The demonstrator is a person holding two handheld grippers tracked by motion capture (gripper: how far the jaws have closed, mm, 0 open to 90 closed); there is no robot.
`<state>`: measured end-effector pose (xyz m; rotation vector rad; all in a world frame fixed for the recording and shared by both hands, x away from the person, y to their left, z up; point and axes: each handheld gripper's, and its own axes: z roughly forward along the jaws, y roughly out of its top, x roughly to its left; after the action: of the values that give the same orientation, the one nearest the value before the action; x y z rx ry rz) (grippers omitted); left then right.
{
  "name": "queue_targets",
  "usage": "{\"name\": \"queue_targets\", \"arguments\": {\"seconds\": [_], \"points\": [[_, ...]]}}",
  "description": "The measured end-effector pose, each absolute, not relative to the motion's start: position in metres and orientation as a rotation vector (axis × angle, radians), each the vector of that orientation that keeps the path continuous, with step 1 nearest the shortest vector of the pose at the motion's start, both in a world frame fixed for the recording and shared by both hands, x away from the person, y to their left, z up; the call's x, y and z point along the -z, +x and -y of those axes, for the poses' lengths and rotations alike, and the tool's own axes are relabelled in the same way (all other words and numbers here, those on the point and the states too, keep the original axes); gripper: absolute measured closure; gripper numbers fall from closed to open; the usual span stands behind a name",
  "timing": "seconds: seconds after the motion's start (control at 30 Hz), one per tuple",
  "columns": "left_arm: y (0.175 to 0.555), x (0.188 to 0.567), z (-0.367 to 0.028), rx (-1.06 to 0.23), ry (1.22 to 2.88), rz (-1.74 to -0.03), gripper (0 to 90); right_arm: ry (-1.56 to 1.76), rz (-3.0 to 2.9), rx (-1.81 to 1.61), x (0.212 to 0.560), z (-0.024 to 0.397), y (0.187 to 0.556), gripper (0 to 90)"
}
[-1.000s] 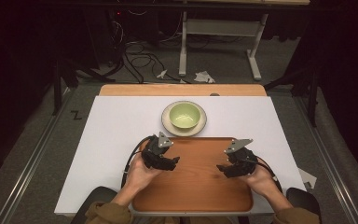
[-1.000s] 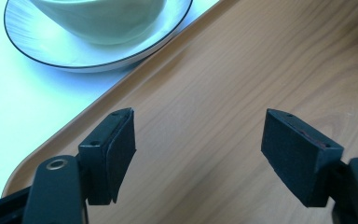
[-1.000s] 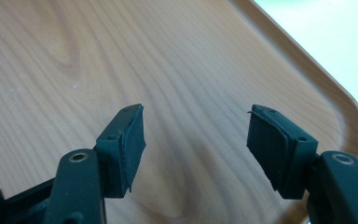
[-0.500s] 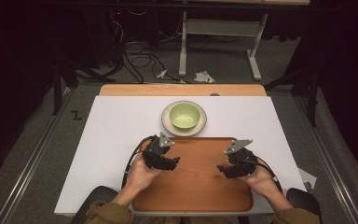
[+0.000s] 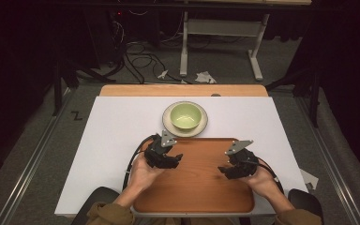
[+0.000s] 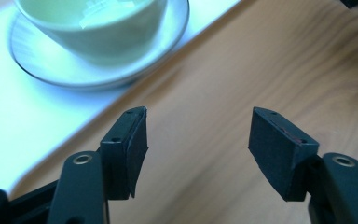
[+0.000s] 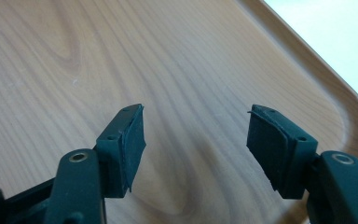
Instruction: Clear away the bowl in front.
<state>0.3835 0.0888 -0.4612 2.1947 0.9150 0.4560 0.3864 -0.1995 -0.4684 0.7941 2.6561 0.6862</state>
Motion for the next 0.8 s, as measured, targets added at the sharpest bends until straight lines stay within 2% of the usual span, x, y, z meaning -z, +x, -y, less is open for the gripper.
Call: {"name": "queue_targets", "arguments": {"seconds": [0.4,0.73,0.77,0.8], "points": [[0.390,0.448,-0.082,-0.470,2.206,-0.844,34.0,0.788,-2.671,-0.675,0.469,0.199,0.386,36.9],[0.410,0.427,-0.087,-0.421,2.155,-0.930,32.4,0.778,-2.664,-0.688,0.469,0.199,0.386,37.0],[0.415,0.424,-0.088,-0.396,2.154,-0.950,28.8,0.778,-2.668,-0.683,0.469,0.198,0.385,37.0],[0.415,0.424,-0.088,-0.396,2.154,-0.950,28.9,0.778,-2.668,-0.682,0.469,0.198,0.385,37.0]]}}
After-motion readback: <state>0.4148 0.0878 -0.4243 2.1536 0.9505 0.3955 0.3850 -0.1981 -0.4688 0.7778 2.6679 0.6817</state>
